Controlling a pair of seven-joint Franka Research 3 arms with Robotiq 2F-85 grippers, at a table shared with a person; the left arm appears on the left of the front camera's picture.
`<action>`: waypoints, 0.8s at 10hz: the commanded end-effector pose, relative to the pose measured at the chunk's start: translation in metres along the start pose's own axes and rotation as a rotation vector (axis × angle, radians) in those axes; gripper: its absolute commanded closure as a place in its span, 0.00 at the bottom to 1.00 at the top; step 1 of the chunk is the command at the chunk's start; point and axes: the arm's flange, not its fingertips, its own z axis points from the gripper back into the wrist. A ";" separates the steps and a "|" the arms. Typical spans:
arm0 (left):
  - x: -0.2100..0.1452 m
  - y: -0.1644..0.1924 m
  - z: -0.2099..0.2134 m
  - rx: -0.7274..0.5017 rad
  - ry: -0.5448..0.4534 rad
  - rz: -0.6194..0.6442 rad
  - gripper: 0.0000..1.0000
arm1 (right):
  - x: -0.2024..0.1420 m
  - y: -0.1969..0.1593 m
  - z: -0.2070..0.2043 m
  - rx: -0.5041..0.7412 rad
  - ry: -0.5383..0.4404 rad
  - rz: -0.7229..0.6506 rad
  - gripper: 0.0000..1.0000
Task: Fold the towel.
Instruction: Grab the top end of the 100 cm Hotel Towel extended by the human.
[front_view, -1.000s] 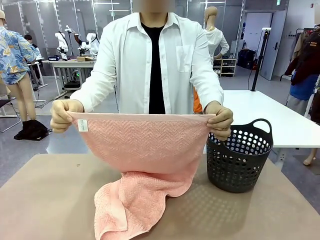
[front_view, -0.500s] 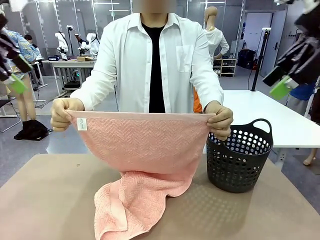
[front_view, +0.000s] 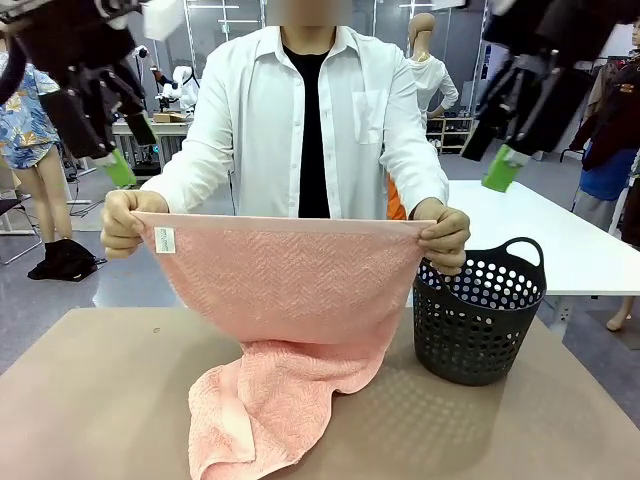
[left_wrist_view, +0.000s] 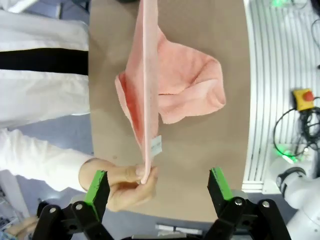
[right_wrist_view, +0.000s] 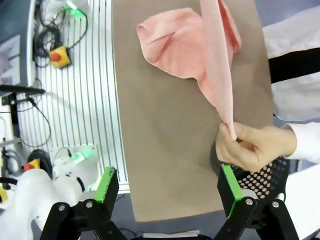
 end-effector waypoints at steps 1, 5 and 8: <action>0.004 0.009 0.004 0.002 0.076 0.009 0.00 | 0.025 -0.006 -0.008 0.020 0.090 0.017 0.00; 0.008 0.013 -0.016 0.008 0.128 0.060 0.00 | 0.066 -0.021 -0.039 -0.032 0.197 0.023 0.00; 0.006 0.013 -0.034 -0.002 0.132 0.064 0.00 | 0.079 -0.036 -0.061 -0.085 0.252 -0.006 0.00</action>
